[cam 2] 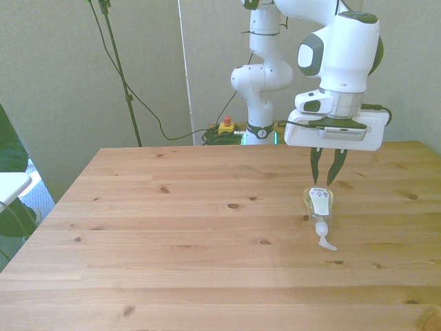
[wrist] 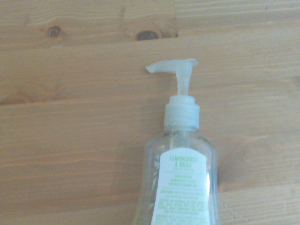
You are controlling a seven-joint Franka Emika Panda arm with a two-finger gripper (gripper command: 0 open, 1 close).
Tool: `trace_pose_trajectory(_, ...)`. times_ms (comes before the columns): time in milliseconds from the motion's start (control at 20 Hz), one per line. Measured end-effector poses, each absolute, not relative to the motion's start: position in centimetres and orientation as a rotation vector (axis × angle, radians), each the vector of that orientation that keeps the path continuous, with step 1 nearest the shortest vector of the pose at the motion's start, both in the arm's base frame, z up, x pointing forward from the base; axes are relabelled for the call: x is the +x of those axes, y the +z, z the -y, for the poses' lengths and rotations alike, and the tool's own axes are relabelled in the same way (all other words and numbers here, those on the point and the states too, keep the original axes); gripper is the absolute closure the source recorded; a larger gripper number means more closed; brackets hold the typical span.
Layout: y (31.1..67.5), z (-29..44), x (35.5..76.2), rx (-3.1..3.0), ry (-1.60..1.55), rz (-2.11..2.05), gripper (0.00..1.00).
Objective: Knock down the sanitizer
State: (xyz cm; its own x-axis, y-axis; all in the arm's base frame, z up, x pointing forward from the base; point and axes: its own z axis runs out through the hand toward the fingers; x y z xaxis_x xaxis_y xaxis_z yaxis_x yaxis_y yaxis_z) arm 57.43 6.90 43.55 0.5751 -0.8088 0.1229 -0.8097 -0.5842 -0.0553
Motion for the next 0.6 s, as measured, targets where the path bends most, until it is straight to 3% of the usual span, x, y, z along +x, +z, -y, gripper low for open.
trace_pose_trajectory(600,43.9,-10.0,52.3,2.821,0.165,1.305,0.00)
